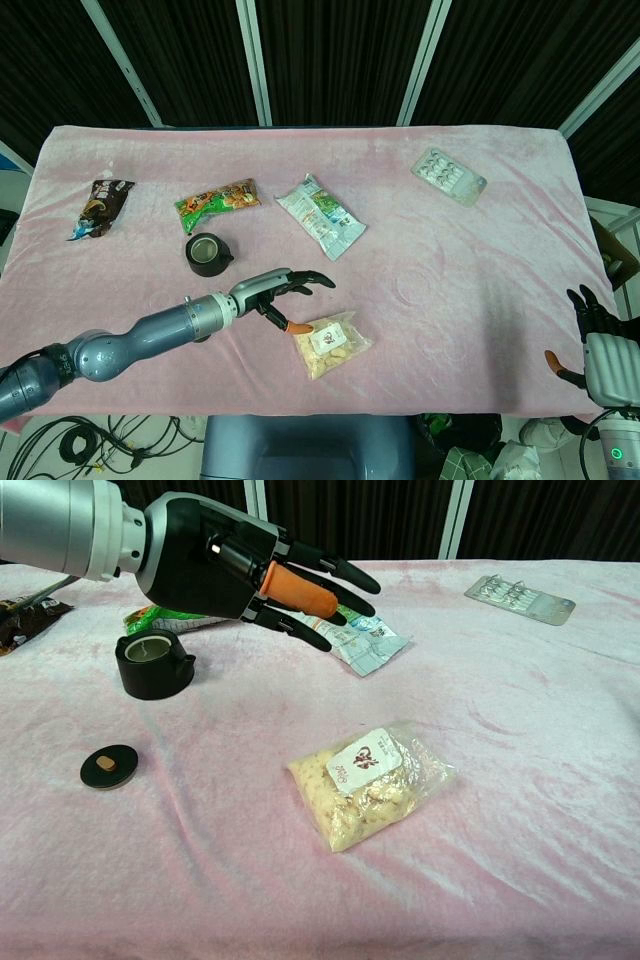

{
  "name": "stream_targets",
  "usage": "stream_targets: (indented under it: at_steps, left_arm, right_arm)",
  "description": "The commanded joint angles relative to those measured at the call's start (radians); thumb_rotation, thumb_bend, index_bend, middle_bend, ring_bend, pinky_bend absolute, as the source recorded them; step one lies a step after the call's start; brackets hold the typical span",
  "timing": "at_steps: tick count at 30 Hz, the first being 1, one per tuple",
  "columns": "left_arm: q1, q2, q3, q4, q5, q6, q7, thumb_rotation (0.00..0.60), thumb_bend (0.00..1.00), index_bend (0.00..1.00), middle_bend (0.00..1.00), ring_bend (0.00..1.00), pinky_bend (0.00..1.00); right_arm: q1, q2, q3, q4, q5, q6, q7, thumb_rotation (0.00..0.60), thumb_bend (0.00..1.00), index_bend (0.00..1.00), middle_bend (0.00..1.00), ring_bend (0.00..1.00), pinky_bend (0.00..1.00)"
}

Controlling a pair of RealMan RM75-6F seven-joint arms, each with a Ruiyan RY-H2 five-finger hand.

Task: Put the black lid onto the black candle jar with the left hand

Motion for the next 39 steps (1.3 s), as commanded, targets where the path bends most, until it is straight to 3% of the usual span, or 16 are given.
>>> stream_targets:
  at_steps: [1, 20, 33, 36, 39]
  left_arm:
    - [0.001, -0.002, 0.000, 0.002, -0.001, -0.003, 0.000, 0.600, 0.25, 0.20, 0.12, 0.00, 0.11]
    - [-0.002, 0.009, 0.033, -0.011, 0.033, 0.046, 0.029, 0.600, 0.25, 0.20, 0.12, 0.00, 0.11]
    - [0.002, 0.067, 0.035, -0.068, 0.072, 0.096, 0.047, 0.600, 0.25, 0.20, 0.12, 0.00, 0.12]
    - [0.014, 0.116, 0.081, -0.094, 0.156, 0.182, 0.131, 0.600, 0.25, 0.20, 0.12, 0.00, 0.13]
    - [0.030, 0.179, 0.199, -0.122, 0.251, 0.341, 0.292, 0.600, 0.25, 0.20, 0.12, 0.00, 0.13]
  right_arm:
    - [0.000, 0.000, 0.000, 0.000, 0.000, 0.000, 0.000, 0.600, 0.18, 0.00, 0.02, 0.14, 0.19]
    - [-0.003, 0.002, -0.001, -0.001, -0.002, 0.004, 0.006, 0.600, 0.18, 0.00, 0.02, 0.14, 0.19]
    - [-0.003, 0.003, 0.001, 0.000, 0.001, 0.004, 0.007, 0.600, 0.18, 0.00, 0.02, 0.14, 0.19]
    - [-0.003, 0.003, -0.001, 0.000, 0.000, 0.002, 0.005, 0.600, 0.18, 0.00, 0.03, 0.14, 0.19]
    - [-0.004, 0.003, -0.001, 0.000, 0.001, 0.002, 0.004, 0.600, 0.18, 0.00, 0.02, 0.14, 0.19]
